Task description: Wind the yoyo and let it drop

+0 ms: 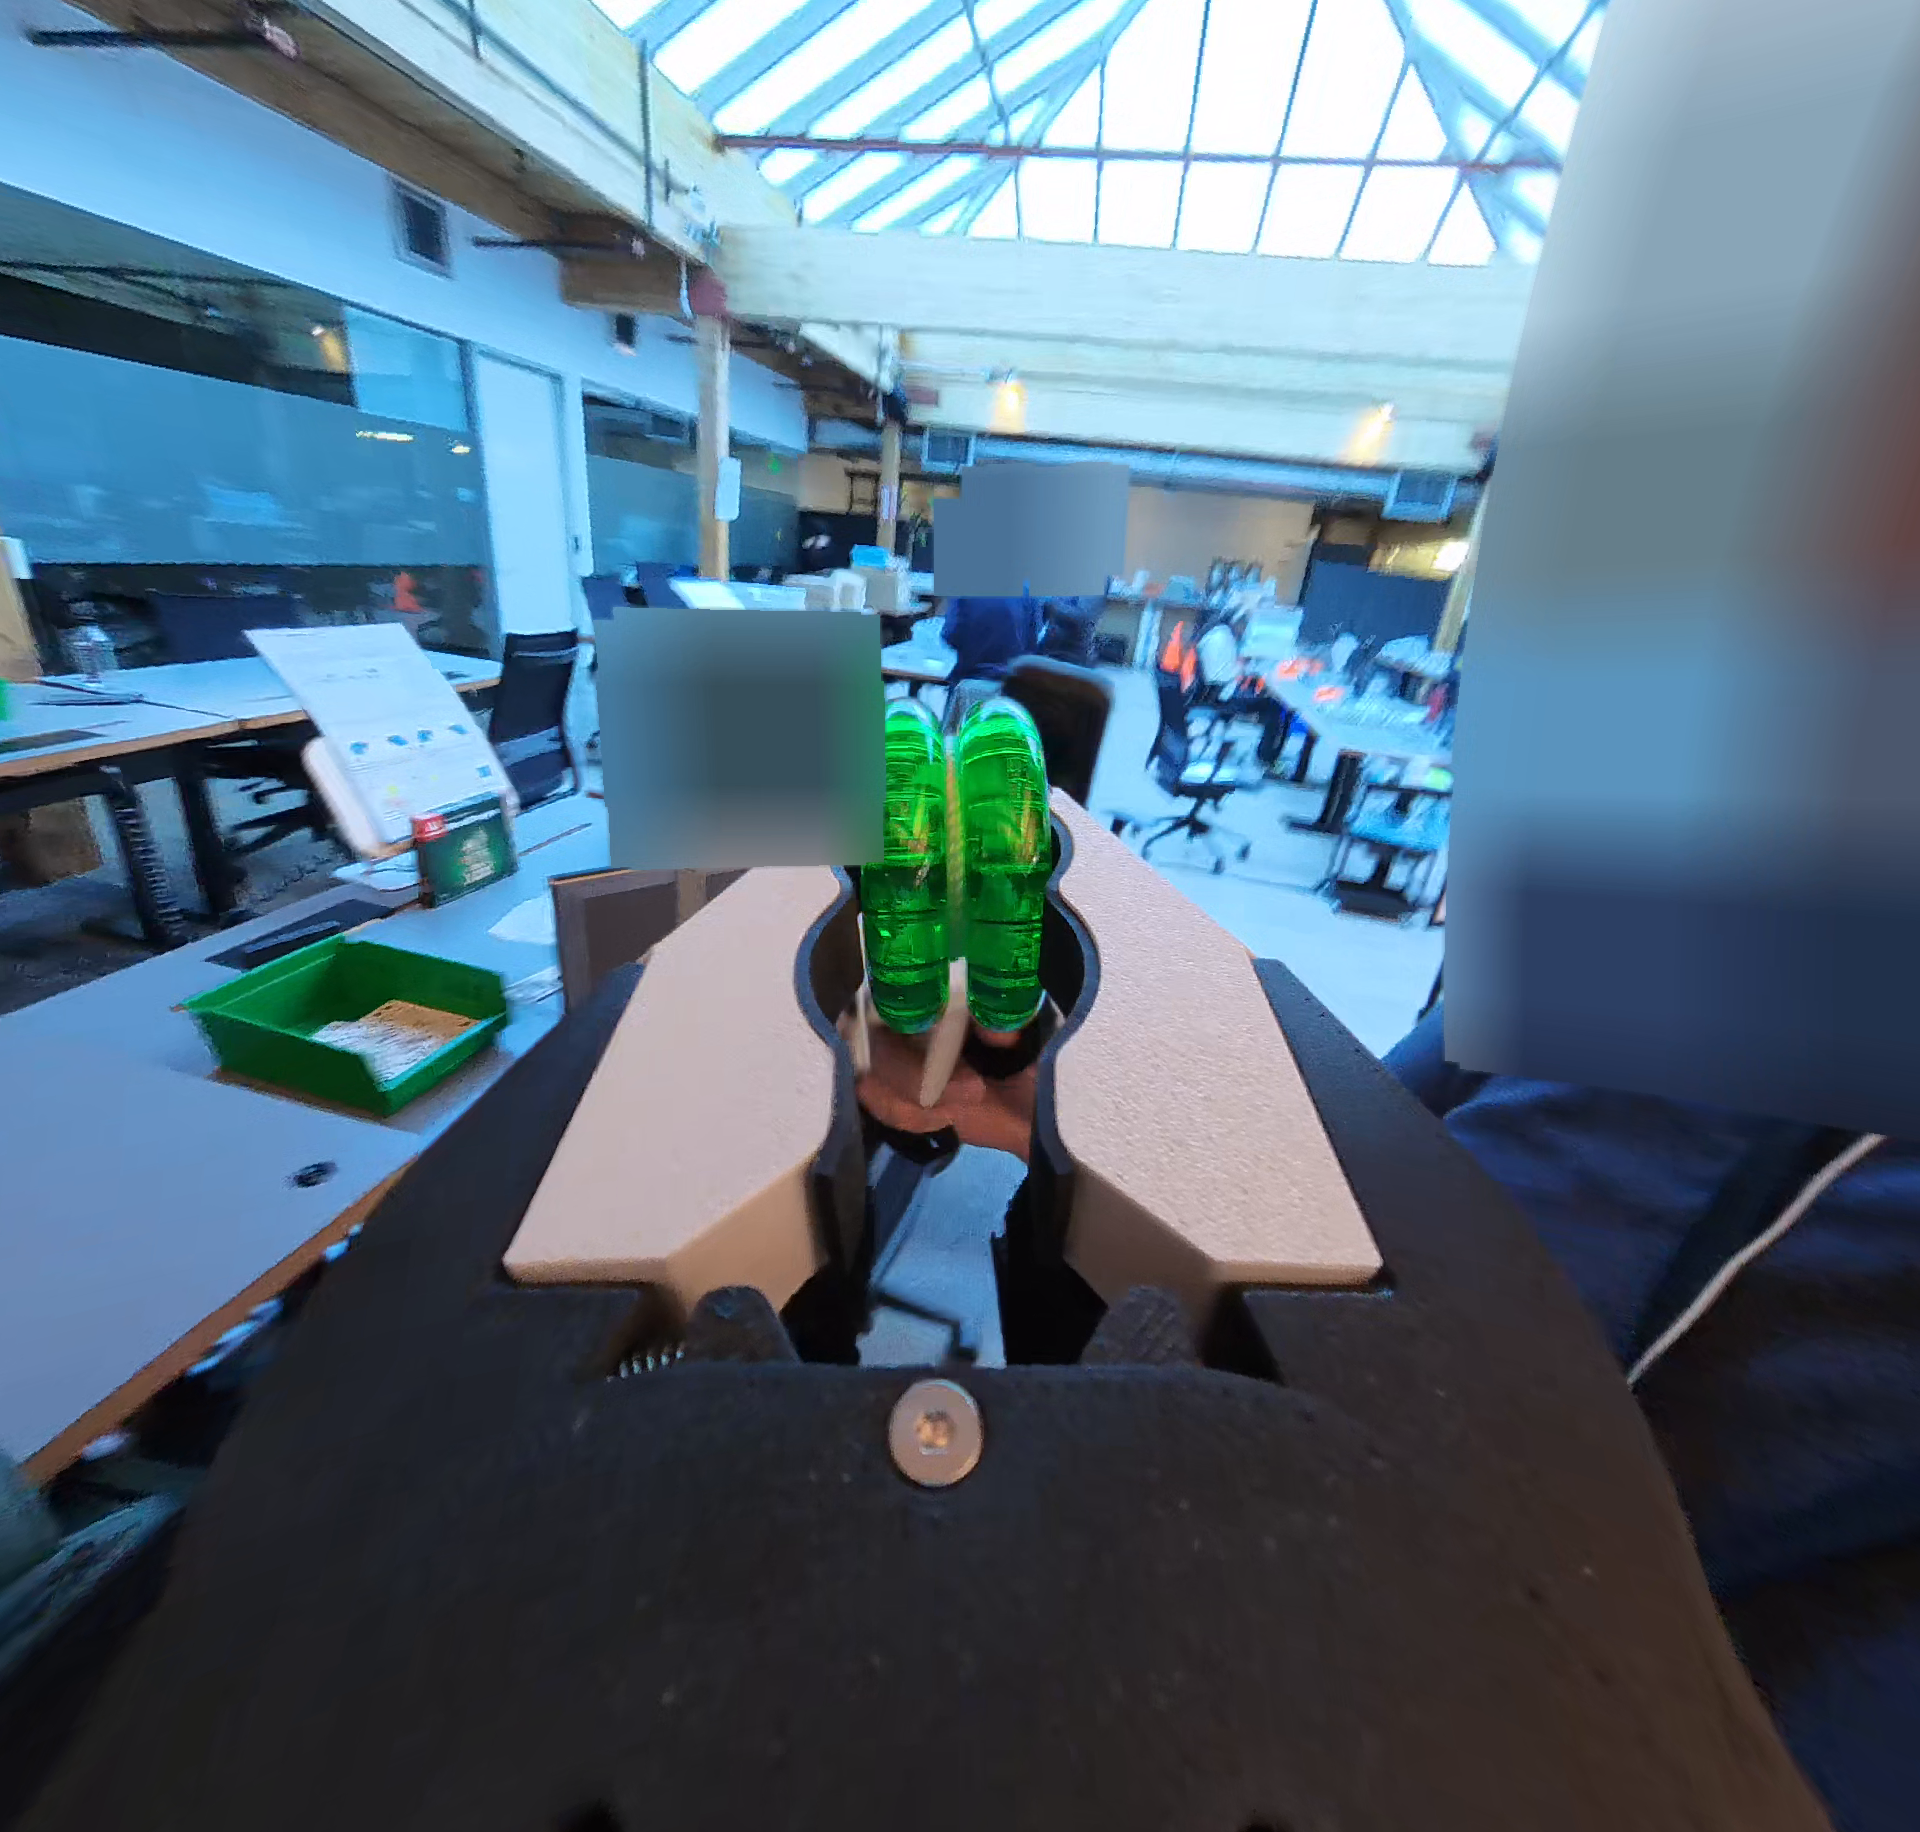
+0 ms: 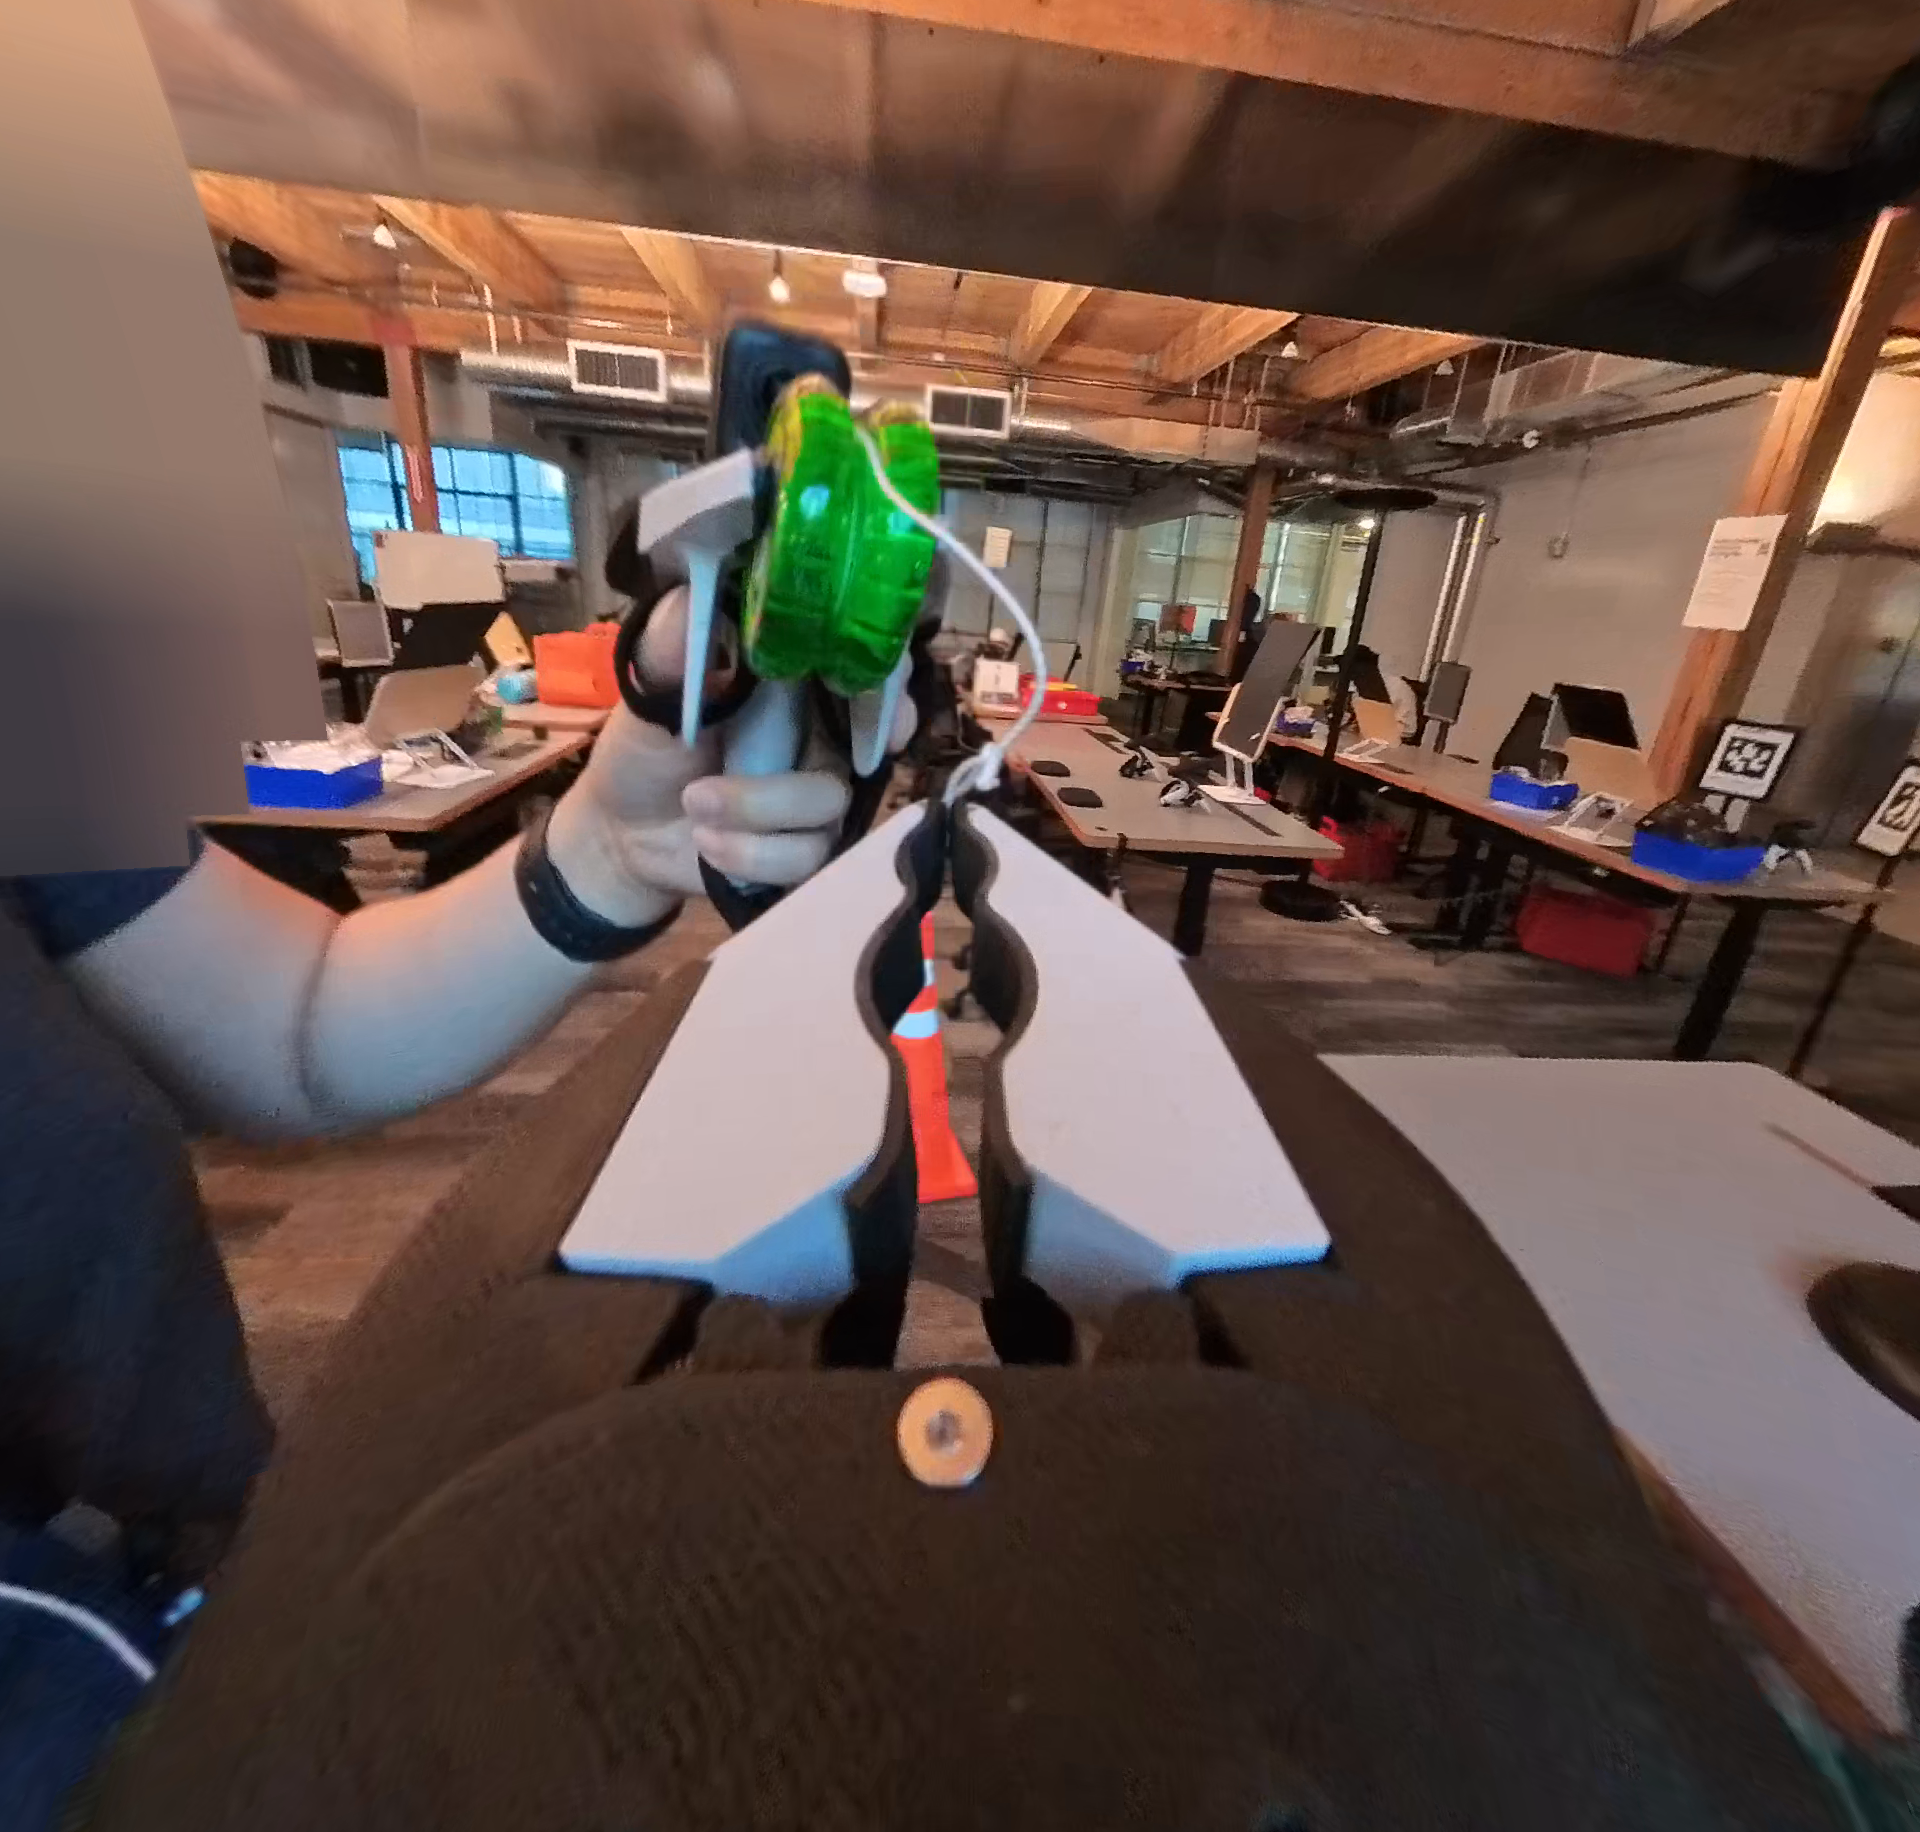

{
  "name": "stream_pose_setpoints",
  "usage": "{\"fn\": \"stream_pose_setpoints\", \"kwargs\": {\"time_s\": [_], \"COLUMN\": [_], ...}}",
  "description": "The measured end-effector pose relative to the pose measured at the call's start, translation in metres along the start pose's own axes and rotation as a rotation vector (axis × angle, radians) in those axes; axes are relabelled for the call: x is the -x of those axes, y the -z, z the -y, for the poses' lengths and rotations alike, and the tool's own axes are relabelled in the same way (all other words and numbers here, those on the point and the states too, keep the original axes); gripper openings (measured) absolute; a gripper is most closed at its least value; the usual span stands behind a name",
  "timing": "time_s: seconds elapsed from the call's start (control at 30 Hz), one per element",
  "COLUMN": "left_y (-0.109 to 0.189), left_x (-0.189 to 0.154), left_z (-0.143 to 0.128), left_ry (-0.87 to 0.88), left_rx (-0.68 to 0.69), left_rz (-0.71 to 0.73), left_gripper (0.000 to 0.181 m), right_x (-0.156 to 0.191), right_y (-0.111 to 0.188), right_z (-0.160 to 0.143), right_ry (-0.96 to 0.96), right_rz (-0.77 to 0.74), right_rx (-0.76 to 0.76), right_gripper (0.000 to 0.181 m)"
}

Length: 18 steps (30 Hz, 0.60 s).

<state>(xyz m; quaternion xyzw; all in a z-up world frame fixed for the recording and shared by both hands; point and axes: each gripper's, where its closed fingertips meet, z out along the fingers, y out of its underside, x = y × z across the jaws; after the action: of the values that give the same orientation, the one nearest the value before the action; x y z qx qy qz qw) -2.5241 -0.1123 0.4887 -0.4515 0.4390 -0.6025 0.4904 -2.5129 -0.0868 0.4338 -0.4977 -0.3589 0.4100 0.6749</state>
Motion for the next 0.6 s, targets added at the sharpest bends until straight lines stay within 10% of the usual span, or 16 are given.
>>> {"fn": "stream_pose_setpoints", "kwargs": {"time_s": [0.3, 0.6], "left_y": [0.005, 0.006], "left_x": [0.025, 0.028], "left_z": [-0.020, -0.023], "left_ry": [0.026, 0.142], "left_rx": [-0.036, -0.079], "left_rz": [0.225, 0.277], "left_gripper": [0.028, 0.028], "right_x": [0.009, 0.005], "right_y": [0.008, -0.004], "right_z": [0.030, 0.020], "right_ry": [-0.361, -0.260], "right_rz": [0.175, 0.064], "right_rx": [-0.120, -0.017], "right_gripper": [0.000, 0.000]}}
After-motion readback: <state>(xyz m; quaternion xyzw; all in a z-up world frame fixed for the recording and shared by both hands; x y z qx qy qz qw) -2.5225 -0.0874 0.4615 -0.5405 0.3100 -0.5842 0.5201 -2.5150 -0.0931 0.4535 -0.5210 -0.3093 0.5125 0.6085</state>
